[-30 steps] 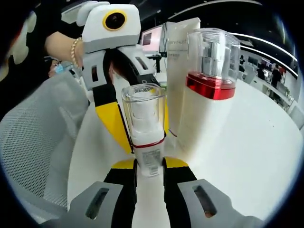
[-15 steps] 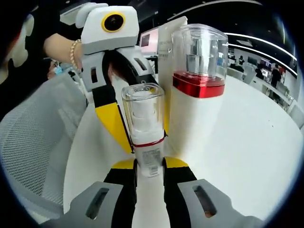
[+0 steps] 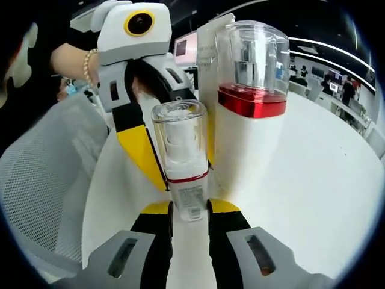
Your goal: Arrange the skincare products in the storage area until every visible bottle or jar stands upright without overlapping.
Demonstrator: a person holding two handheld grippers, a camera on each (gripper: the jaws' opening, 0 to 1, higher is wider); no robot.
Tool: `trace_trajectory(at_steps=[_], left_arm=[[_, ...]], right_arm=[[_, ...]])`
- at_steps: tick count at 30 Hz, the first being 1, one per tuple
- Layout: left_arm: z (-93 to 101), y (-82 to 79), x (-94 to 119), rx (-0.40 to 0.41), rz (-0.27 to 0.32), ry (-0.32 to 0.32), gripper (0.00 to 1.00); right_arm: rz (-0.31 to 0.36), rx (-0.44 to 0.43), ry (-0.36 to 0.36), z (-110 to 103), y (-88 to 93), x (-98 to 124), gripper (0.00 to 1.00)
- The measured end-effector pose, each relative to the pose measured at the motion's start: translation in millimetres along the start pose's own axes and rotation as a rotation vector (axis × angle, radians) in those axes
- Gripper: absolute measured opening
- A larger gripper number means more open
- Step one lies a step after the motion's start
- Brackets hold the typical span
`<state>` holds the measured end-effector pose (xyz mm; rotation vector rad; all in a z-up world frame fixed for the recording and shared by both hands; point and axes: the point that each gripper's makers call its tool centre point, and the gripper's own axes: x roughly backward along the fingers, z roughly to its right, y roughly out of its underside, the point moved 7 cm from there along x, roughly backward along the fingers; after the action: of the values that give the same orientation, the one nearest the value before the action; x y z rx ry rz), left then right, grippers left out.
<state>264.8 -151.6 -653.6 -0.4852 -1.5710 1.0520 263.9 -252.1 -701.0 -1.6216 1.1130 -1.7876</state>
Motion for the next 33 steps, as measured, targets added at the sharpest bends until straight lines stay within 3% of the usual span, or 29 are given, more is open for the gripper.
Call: trace_trajectory(at_steps=[16,33], left_arm=[[-0.1,1.3,3,0.010,-0.004,-0.020,0.18],[4.5,9.8,26,0.039,-0.024,-0.040,0.28]], right_arm=[[-0.023,0.013,-0.010,4,1.6,4,0.23],[-0.071,-0.056,0.038,-12,4.0,17,0.41]])
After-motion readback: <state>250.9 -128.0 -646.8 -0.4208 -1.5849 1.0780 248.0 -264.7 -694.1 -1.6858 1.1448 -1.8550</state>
